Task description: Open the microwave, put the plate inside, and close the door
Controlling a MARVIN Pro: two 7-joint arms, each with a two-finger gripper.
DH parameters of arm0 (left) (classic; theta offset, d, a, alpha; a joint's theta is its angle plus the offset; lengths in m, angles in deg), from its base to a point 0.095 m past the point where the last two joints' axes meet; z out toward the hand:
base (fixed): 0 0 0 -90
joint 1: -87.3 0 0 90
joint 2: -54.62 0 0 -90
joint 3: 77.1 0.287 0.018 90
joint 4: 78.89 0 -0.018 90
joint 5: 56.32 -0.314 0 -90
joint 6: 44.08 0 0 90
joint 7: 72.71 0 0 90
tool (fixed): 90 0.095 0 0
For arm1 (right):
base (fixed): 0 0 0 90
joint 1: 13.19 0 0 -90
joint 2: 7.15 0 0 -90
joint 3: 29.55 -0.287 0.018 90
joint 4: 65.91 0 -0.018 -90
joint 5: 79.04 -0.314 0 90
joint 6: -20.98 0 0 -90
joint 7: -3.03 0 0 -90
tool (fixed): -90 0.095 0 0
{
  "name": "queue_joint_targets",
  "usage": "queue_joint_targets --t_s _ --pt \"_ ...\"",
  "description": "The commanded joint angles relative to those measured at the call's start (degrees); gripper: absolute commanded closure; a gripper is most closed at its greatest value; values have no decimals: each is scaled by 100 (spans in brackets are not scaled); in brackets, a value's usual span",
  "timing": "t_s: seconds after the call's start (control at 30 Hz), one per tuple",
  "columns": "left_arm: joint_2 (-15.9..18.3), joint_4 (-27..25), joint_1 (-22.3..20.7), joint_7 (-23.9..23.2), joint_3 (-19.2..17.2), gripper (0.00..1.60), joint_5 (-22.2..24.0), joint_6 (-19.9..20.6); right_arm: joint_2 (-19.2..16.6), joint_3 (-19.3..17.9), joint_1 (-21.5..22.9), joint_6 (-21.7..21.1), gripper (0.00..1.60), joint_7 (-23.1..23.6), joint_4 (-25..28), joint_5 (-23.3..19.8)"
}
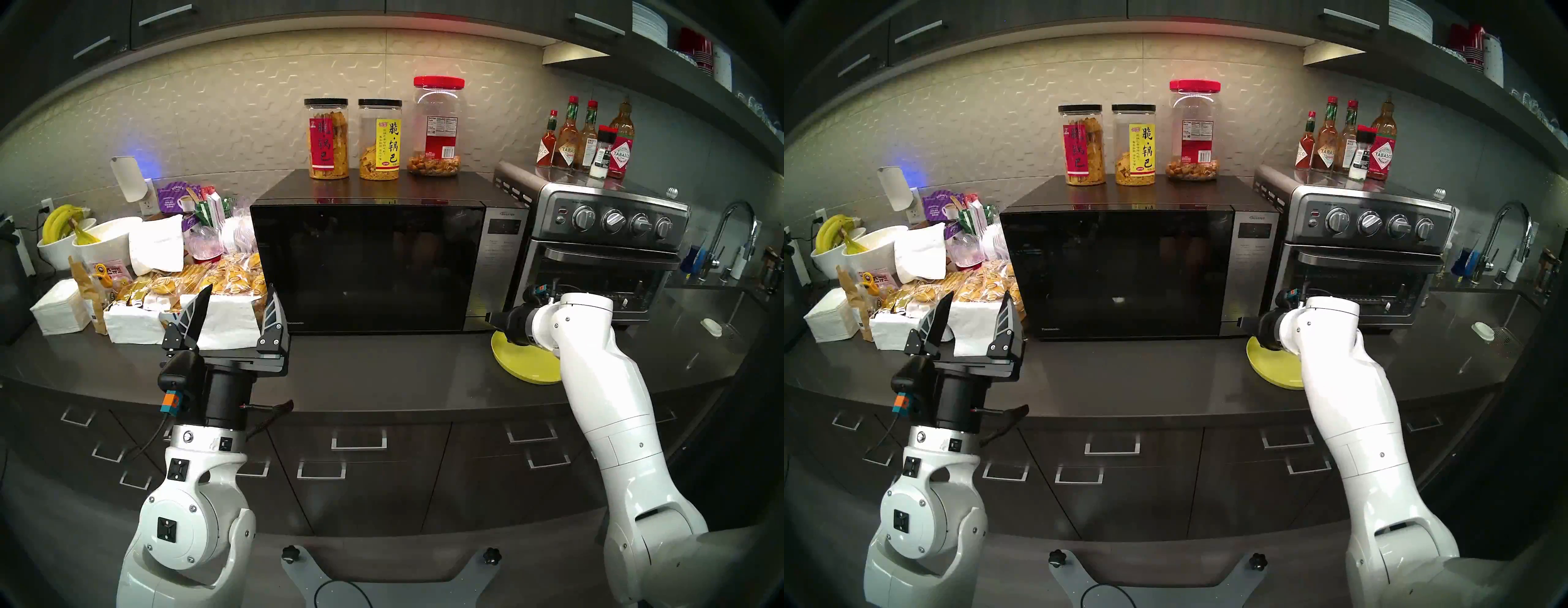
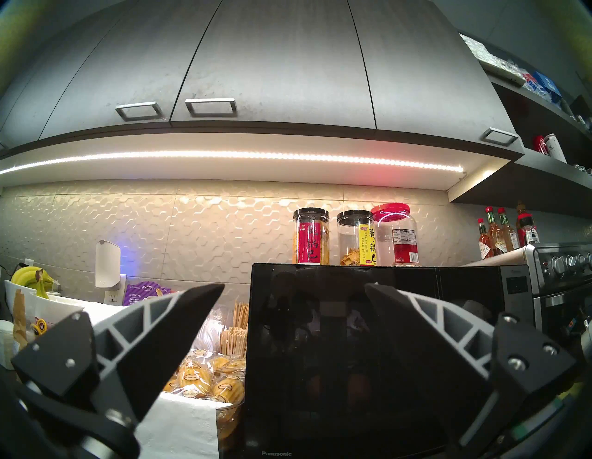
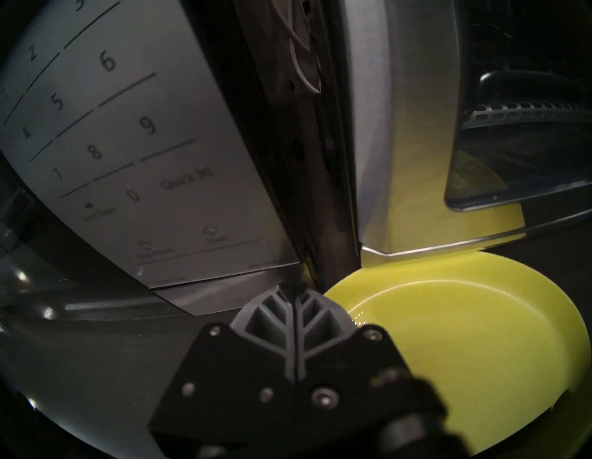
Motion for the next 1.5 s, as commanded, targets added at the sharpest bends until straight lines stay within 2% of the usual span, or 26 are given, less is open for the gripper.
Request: queue_joint_targets --t_s 0.0,0.43,0.77,1.1,1.47 --pt "-11 -112 14 14 -6 0 -12 -10 9 -43 252 24 160 3 -69 -134" --pt "-11 -112 14 14 -6 0 -12 -10 -116 2 301 24 160 242 -262 -354" --pt "-10 -111 13 14 -6 0 -11 -11 -217 -2 236 112 160 609 -264 -463" --pt "-10 -111 13 14 -6 0 -11 -11 -252 37 244 237 160 759 -313 -439" --pt "-10 -110 12 13 -6 0 -10 -12 -184 197 254 591 160 795 -386 -279"
